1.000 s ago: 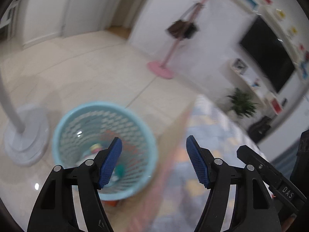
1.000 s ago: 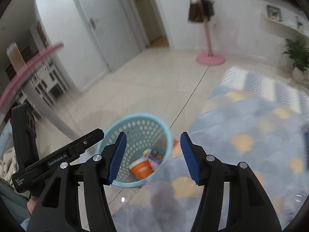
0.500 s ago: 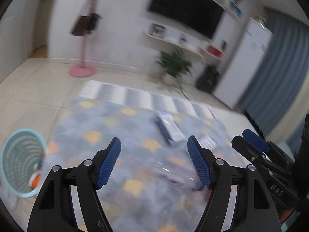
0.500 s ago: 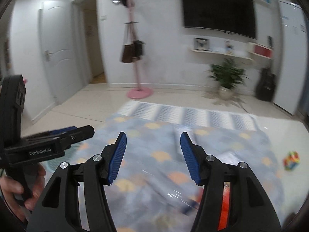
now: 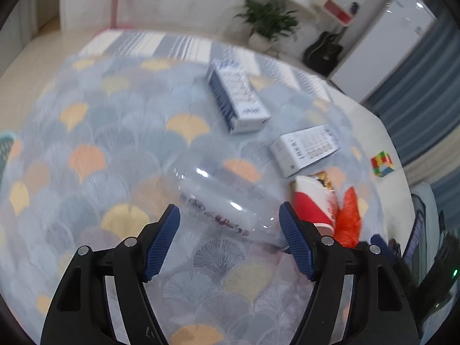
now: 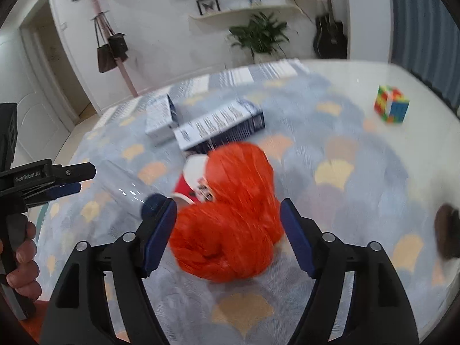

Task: Collect trash
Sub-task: 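Move both tools back toward the red cup and orange bag, then grasp the clear plastic bottle with left tool while right tool grasps orange plastic bag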

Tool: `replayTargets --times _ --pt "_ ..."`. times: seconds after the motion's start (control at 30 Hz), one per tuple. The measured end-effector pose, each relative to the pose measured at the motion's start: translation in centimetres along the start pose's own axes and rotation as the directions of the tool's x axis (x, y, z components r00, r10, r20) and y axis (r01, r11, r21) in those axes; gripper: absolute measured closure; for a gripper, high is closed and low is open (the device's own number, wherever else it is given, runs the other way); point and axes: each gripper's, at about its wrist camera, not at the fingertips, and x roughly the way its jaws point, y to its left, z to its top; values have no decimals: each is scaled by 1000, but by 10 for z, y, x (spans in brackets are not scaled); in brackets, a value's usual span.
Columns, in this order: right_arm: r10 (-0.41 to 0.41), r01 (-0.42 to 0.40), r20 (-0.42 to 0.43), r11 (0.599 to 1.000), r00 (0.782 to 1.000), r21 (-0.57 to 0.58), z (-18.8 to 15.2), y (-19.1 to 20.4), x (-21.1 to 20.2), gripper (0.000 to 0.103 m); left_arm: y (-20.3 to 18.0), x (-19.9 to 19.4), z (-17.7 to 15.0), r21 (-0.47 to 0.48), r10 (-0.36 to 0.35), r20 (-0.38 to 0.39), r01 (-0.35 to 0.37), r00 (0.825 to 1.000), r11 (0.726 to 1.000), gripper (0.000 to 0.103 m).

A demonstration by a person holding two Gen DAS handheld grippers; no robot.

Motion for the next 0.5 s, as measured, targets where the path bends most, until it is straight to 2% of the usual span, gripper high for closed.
replayTargets --times 0.17,0.27,0.37,0.5 --pt "2 -2 -16 1000 1000 -3 -5 -1 14 28 10 26 3 -120 -22 -61 14 998 993 27" --pt "6 -6 -26 1000 1000 3 -6 -2 19 28 11 40 6 -151 -28 -88 15 996 988 25" --pt "6 -5 -35 1000 999 9 -7 -3 23 28 5 47 13 -136 2 -64 -11 998 991 24" --pt "12 -12 -29 1000 999 -1 -9 -3 26 28 -6 57 24 -95 49 -72 -55 996 994 24"
